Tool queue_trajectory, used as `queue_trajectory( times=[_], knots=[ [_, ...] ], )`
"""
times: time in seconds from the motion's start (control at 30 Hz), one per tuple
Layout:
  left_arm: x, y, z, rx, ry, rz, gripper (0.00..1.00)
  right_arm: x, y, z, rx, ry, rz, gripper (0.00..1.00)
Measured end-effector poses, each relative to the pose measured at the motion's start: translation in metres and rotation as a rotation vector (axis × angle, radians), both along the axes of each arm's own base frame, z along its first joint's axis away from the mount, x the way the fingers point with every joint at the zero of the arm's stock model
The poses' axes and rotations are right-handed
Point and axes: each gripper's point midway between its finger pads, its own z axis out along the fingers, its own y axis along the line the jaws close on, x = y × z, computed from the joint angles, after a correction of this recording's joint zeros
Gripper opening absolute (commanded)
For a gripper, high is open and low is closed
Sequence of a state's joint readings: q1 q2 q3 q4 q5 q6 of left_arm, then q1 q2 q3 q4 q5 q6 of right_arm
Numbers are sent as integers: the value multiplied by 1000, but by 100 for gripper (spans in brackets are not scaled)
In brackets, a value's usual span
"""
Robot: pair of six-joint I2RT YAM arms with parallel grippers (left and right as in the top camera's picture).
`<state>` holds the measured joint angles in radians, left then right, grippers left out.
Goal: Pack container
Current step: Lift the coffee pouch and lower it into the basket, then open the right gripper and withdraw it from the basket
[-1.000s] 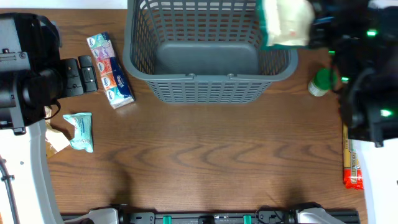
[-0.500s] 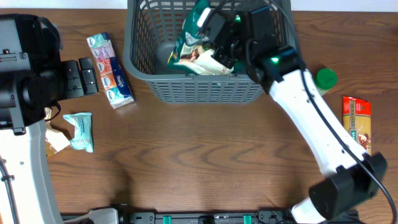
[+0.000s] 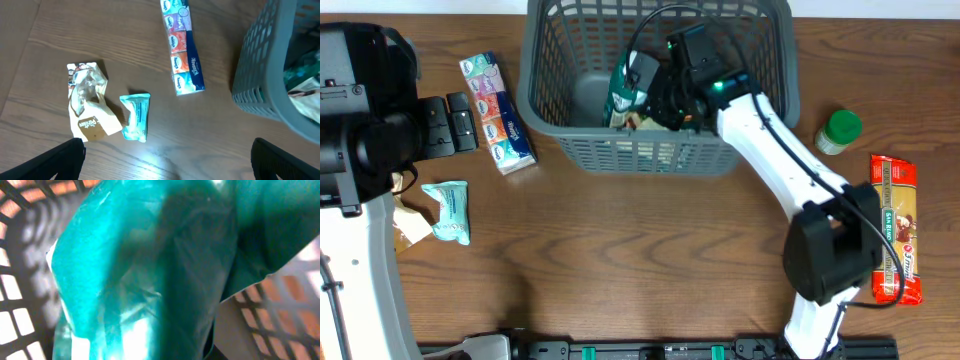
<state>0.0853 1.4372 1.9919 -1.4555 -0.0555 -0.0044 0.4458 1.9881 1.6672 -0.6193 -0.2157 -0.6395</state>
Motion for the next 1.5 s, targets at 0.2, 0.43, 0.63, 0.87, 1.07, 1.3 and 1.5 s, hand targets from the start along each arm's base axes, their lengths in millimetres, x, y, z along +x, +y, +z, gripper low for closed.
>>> queue_trajectory(
  times=[0.2, 0.43, 0.63, 0.87, 1.07, 1.3, 1.5],
  knots=[
    [0, 0, 0, 0, 0, 0, 99, -6, 1, -10, 20, 63, -28, 88],
    [0, 0, 0, 0, 0, 0, 99, -3, 2, -2, 64, 76, -86, 87],
    [0, 0, 0, 0, 0, 0, 99, 2, -12, 51, 138, 108, -203, 85],
    [0, 0, 0, 2, 2, -1, 99, 0, -85, 173, 284, 113, -526, 85],
    [-2, 6, -2, 20, 13, 17, 99, -23, -191, 223, 407, 174, -898, 84],
    [2, 26, -22, 16, 103, 81, 99, -50, -304, 209, 430, 270, -1277, 90],
    [15, 30, -42, 4, 169, 84, 99, -66, -366, 170, 368, 388, -1482, 99]
  ],
)
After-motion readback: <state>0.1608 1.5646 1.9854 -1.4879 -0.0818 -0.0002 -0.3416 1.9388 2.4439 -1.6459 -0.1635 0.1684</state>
